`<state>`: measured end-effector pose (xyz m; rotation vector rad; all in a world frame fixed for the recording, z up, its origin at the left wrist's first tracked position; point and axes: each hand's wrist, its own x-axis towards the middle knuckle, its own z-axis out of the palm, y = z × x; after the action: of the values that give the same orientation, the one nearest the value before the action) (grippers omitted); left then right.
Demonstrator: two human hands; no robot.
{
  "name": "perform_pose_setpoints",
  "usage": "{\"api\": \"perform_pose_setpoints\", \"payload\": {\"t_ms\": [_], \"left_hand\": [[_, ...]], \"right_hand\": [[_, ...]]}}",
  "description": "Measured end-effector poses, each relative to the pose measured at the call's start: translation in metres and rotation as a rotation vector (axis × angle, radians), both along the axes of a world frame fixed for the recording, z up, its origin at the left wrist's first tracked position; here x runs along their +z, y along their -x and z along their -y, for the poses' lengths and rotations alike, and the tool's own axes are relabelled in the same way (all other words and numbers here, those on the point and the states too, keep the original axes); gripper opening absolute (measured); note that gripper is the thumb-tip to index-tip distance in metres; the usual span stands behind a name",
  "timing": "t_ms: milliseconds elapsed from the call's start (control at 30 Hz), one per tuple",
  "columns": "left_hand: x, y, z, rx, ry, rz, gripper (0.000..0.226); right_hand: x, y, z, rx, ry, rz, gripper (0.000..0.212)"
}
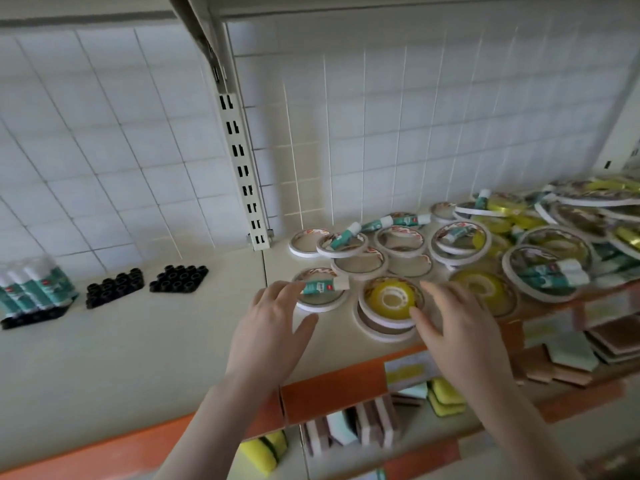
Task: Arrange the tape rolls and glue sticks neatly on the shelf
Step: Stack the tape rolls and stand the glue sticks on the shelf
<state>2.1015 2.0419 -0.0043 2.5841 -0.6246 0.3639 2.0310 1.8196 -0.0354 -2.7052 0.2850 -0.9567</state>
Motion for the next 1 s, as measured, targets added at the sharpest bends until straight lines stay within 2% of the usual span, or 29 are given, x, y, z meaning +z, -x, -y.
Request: {"api": "perform_pose_setpoints", "payload": {"t_ms": [367, 533, 700, 767, 900, 1000], "left_hand": [[0.004, -0.045, 0.036, -0.14, -0.074, 0.011, 0.033], [0.002, -0.056, 0.047, -0.158, -0.207, 0.025, 0.028], [0.001, -0.061, 0.048, -0.204, -0.212, 0.033, 0.039], [0.001, -0.06, 0.046, -0.215, -0.162, 0.048, 0.041], [0.003, -0.055, 0.038, -0.176, 0.055, 0.107, 0.035], [0.001, -0.052, 0.03, -0.112, 0.2, 0.125, 0.032]], "right_hand": [[0.009, -0.028, 0.001, 0.096, -0.027, -0.06, 0.041], [0.007, -0.026, 0.005, 0.103, -0.076, -0.09, 0.042], [0.005, -0.024, 0.005, 0.114, -0.101, -0.122, 0.043], [0.008, -0.023, 0.006, 0.135, -0.086, -0.125, 0.042], [0.017, -0.023, 0.008, 0.205, -0.045, -0.168, 0.049], [0.032, -0.025, 0.008, 0.288, -0.04, -0.274, 0.057]]}}
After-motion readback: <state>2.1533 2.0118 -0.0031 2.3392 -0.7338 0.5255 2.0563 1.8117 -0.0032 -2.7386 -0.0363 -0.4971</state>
